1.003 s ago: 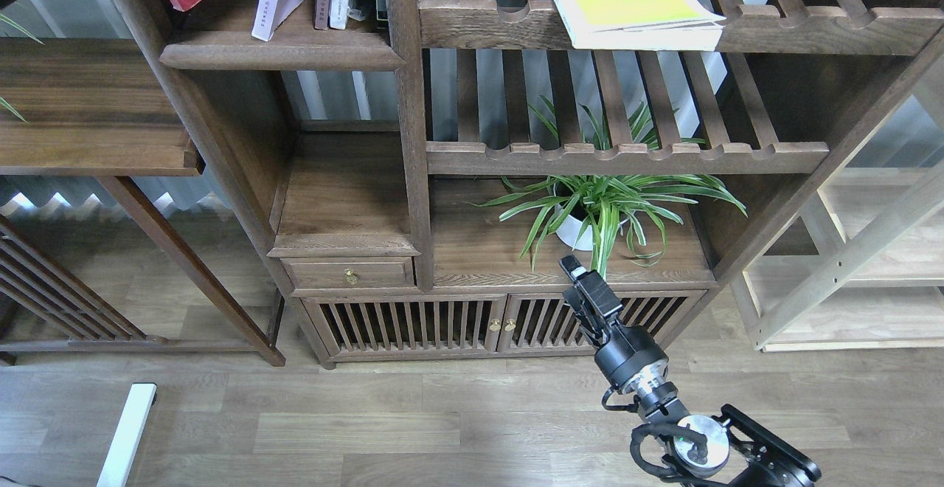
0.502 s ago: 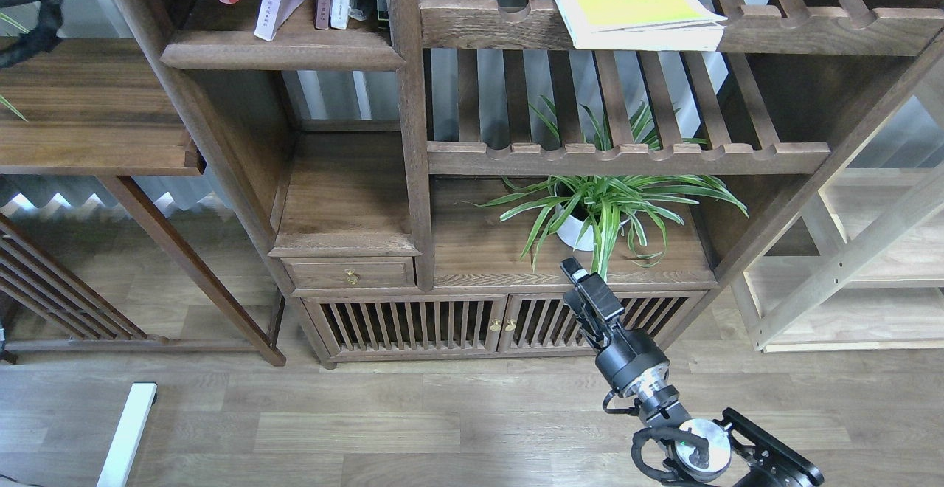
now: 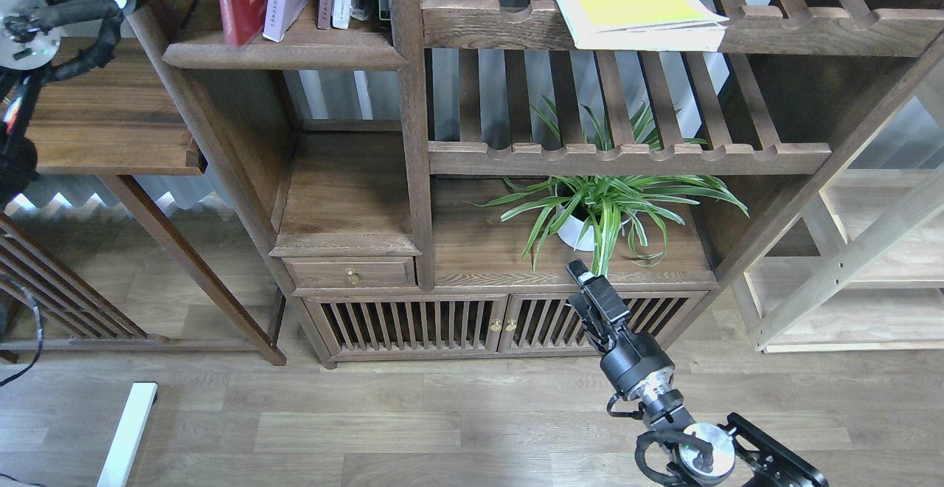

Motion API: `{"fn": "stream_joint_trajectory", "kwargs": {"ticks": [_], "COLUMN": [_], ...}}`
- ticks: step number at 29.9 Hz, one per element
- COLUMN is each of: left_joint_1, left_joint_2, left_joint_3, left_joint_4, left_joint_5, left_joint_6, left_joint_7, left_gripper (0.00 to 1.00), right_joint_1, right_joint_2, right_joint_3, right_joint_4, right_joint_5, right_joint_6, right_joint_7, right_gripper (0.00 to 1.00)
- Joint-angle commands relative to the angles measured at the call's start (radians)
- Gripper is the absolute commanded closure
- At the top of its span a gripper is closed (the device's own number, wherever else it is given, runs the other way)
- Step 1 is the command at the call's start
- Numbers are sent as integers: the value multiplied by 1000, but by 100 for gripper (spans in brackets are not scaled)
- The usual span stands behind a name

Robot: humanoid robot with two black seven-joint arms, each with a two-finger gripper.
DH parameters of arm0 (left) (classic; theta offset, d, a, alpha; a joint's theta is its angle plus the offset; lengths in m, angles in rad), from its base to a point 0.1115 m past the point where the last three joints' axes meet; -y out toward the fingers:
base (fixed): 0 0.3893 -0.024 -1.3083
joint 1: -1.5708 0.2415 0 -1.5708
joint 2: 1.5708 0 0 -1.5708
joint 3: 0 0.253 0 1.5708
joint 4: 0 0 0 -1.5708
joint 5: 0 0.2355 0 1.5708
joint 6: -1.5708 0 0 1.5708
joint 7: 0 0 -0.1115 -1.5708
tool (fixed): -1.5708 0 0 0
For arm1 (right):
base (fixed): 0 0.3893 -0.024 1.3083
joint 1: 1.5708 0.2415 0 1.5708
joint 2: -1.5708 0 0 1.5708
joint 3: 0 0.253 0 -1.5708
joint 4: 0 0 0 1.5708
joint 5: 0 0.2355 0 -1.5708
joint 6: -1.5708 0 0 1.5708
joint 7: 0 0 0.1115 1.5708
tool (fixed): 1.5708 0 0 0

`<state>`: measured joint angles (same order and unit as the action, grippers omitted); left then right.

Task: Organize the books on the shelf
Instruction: 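Release the red book and lower the left arm from the shelf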

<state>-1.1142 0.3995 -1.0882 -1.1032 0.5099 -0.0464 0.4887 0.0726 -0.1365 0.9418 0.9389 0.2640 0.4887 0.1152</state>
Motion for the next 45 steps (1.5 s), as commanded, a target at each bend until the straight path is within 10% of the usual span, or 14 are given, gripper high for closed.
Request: {"fn": "stream_joint_trajectory", "kwargs": {"ticks": [1,20,34,45], "left_joint_1": [-13,-12,17,273], "left_joint_2": [-5,134,147,145], "left_joint_3": [16,-16,-42,-269], "left_joint_4": [0,-125,-259,-483], "left_joint_5": [4,-8,-13,-24], "left_joint_6": [0,-9,-6,-38], "left_joint_7": [0,0,0,0], "left_gripper": [47,17,14,9], "right_joint_1": [-4,-28,-27,-30], "right_joint_2": [1,6,5,-2], "right_joint_3": [0,5,6,34], "right_joint_4": [0,-11,-23,18], "right_joint_5": [0,17,17,66], "right_joint_6": [0,0,0,0], "right_joint_7": [1,1,3,1], "right_gripper": [1,1,1,1]}}
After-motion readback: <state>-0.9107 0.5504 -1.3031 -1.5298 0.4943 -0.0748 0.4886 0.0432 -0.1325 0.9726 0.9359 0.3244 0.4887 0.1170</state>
